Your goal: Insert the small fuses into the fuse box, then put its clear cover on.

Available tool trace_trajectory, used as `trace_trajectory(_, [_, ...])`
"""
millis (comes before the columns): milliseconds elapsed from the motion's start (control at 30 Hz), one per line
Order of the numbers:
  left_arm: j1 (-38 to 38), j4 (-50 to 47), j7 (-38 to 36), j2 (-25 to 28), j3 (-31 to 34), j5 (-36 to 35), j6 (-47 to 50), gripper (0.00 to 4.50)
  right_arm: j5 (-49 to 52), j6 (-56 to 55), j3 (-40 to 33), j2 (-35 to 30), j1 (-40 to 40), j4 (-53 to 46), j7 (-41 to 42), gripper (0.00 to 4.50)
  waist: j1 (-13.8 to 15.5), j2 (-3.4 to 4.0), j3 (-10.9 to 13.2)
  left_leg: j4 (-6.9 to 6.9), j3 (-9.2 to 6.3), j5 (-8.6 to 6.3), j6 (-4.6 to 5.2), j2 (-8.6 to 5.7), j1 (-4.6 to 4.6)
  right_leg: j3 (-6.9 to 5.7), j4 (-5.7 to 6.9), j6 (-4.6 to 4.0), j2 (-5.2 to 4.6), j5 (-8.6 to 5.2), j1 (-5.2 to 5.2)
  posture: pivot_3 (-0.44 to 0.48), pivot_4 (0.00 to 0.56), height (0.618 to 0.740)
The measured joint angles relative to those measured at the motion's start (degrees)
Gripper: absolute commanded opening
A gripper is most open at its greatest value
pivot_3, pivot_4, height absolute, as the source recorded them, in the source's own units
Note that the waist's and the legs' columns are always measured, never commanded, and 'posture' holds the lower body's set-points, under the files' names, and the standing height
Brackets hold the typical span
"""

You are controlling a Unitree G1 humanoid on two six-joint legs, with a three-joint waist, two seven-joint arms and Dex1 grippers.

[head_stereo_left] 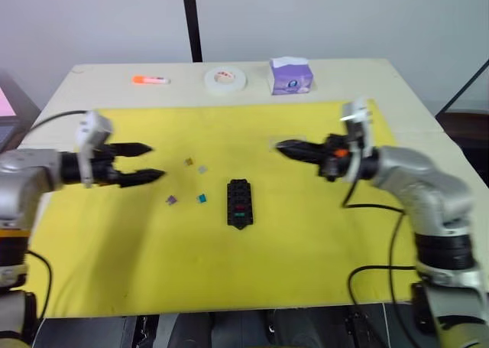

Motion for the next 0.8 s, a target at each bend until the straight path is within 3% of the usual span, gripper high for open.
trace_trajectory(133, [0.91, 14.43, -0.87, 2.01, 2.58, 3.43, -7.71, 4.50, -8.13, -8.15, -4.76, -8.76, 9.79, 15.52, 1.68, 1.94, 0.12, 0.02, 0.01, 0.05, 0.20, -0.01, 0.02, -0.08, 0.00, 0.06, -0.05, -0.01, -0.16, 0.00, 0.00, 0.000, 0.150, 0.740])
trace_trajectory(267, [1.47, 25.50, -2.10, 1.12, 2.84, 5.38, -12.48, 4.50, -12.75, -16.96, -9.35, -12.20, 13.01, 29.12, 2.24, 3.36, -0.54, 0.02, 0.01, 0.09, 0.26, -0.01, 0.02, -0.02, 0.09, 0.10, 0.03, -0.11, -0.10, 0.09, 0.00, 0.000, 0.150, 0.740])
trace_trajectory(400, [-0.03, 29.90, -2.10, 0.21, 2.84, 6.59, -15.07, 4.50, -13.75, -20.32, -10.49, -12.48, 13.09, 32.34, 2.19, 4.43, -0.87, 0.02, 0.00, 0.05, 0.24, -0.01, 0.02, 0.02, 0.10, 0.10, 0.08, -0.10, -0.04, 0.09, -0.02, 0.000, 0.150, 0.740])
trace_trajectory(633, [-0.94, 29.60, -0.36, -1.38, 2.73, 8.63, -15.84, 4.50, -14.30, -20.25, -9.83, -12.47, 12.18, 31.43, 2.45, 4.47, -0.57, 0.02, 0.01, 0.08, 0.25, -0.01, 0.02, 0.00, 0.08, 0.13, 0.09, -0.04, -0.05, 0.12, -0.02, 0.000, 0.150, 0.740])
trace_trajectory(800, [0.32, 19.07, -3.88, -1.55, 3.01, 4.76, -6.46, 4.50, -10.79, -8.67, -5.46, -11.89, 4.33, 18.46, 0.80, 4.47, -0.89, 0.05, 0.02, 0.07, 0.23, -0.01, 0.01, 0.02, 0.07, 0.17, 0.15, -0.04, -0.03, 0.11, -0.07, 0.000, 0.150, 0.740])
